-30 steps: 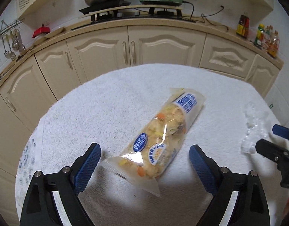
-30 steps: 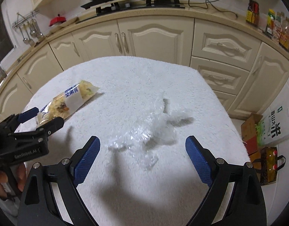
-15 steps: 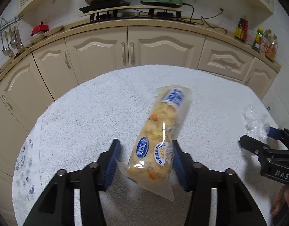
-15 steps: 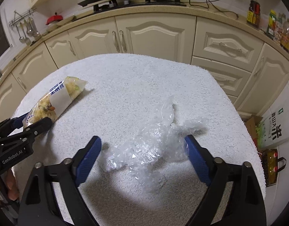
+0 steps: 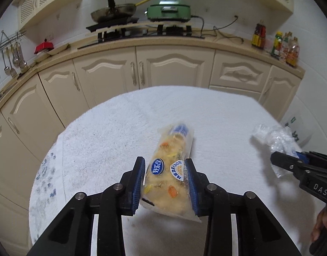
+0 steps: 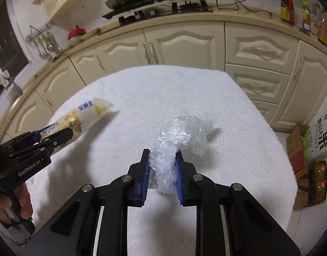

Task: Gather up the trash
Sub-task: 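Carry the wrapper and clear film over the blue bin with both tools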

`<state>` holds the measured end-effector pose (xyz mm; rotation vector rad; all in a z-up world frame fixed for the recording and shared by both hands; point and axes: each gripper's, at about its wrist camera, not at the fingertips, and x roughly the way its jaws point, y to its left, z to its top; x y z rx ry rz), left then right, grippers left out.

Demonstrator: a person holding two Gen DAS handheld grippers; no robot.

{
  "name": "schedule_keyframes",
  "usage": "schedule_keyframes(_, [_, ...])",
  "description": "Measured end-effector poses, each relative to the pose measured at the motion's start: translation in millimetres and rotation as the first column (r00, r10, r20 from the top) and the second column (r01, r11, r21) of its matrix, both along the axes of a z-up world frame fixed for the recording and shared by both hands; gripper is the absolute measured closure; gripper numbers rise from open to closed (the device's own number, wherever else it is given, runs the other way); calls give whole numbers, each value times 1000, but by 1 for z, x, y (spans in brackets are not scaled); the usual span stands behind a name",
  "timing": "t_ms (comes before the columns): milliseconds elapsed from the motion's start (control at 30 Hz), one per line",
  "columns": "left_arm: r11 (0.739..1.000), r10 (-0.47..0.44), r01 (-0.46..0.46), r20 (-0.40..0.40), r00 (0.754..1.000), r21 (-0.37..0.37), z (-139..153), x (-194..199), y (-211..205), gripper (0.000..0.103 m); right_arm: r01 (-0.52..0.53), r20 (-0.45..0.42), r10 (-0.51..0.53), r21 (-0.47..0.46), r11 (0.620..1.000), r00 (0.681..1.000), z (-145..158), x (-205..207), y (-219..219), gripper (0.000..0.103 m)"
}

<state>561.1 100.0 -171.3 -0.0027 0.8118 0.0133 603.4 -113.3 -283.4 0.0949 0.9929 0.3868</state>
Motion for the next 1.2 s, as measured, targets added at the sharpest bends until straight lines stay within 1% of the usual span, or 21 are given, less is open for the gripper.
schedule_keyframes(67, [1000,-13,14,26,1000,-11,12,-17,-12,73,-6,26,6,22,1000,1000,14,-14,-5,82])
schedule_keyframes(167, [999,-38,40,46,998,-29,21,-36,-28,73,-9,55,6,55,998,998,31,-34,-17,82])
schedule_keyframes(267, [997,-64,67,46,997,-46,21,-58,-45,73,-9,71,3,82,997,997,44,-50,-32,82])
schedule_keyframes(367, [992,-88,92,38,995,-89,22,-83,-56,74,-6,87,-4,109,994,996,55,-69,-50,82])
schedule_keyframes(400, [991,-97,101,43,994,-93,24,-93,-64,74,-5,93,-6,114,993,996,58,-75,-55,82])
schedule_keyframes(467, [990,-106,111,53,993,-84,30,-106,-76,74,2,106,-16,130,992,994,63,-86,-68,82])
schedule_keyframes(600, [985,-153,159,81,985,-71,49,-124,-116,74,21,127,-41,154,988,991,70,-101,-90,82])
schedule_keyframes(733, [976,-207,212,92,974,-57,58,-127,-158,74,59,144,-85,177,982,986,75,-114,-125,82])
schedule_keyframes(900, [954,-292,296,70,954,-58,53,-116,-222,74,144,145,-173,191,971,974,74,-129,-187,82])
schedule_keyframes(1000, [932,-352,354,39,935,-81,46,-104,-264,74,208,129,-236,199,958,963,63,-137,-228,82])
schedule_keyframes(1067, [921,-384,384,24,923,-71,40,-96,-291,74,248,110,-275,207,946,955,52,-140,-257,82])
schedule_keyframes(1200, [899,-436,434,-28,900,-60,22,-77,-342,74,309,70,-330,217,926,941,29,-141,-300,82])
